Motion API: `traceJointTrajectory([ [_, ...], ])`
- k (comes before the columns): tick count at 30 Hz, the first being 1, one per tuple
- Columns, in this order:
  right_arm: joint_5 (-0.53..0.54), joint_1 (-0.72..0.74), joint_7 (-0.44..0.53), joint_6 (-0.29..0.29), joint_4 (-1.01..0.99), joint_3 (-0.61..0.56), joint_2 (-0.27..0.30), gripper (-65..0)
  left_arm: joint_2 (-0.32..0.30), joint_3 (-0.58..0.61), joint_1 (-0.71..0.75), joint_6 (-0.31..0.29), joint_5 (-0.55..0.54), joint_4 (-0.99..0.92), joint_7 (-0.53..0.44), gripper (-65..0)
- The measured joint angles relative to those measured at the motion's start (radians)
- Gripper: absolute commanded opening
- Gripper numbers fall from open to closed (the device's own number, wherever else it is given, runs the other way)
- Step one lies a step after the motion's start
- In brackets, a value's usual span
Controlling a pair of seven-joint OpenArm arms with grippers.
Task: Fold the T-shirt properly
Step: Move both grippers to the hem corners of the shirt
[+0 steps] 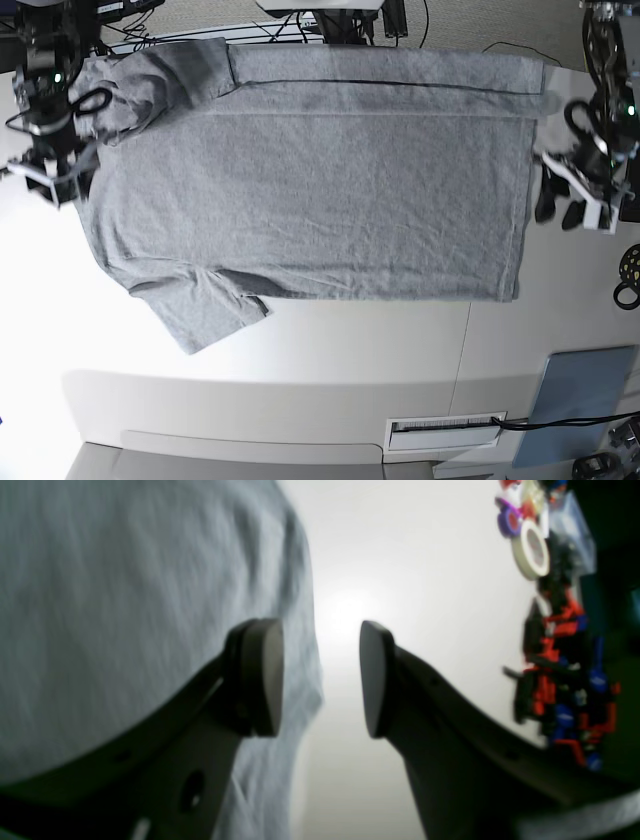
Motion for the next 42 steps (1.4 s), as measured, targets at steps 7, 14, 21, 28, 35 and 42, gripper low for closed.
traceJointTrajectory([
  [7, 0.068, 0.136, -0.072, 0.1, -0.001, 0.0, -0.049, -40.1, 0.022, 0.023, -0.229, -0.02, -0.017, -0.211, 0.048, -35.4],
  [14, 0.068, 0.142, -0.08, 0.12, -0.001, -0.001, -0.063, -40.1, 0.027, 0.21, -0.423, -0.012, 0.03, -0.461, 0.053, -35.4],
  [21, 0.068, 0.142, -0.103, 0.12, -0.001, -0.001, -0.063, -40.1, 0.034, 0.354, -0.67, 0.034, 0.093, -0.701, 0.041, -35.4],
  [28, 0.068, 0.142, -0.106, 0.12, -0.001, -0.001, -0.063, -40.1, 0.082, 0.373, -0.81, 0.034, 0.155, -0.985, 0.004, -35.4],
  [35, 0.076, 0.138, -0.125, 0.12, -0.003, -0.001, -0.064, -40.1, 0.079, 0.37, -0.844, 0.034, 0.214, -1.124, -0.063, -35.4],
  [42, 0.076, 0.139, -0.124, 0.121, -0.004, -0.001, -0.063, -40.1, 0.084, 0.37, -0.849, -0.063, 0.215, -1.128, -0.063, -35.4],
])
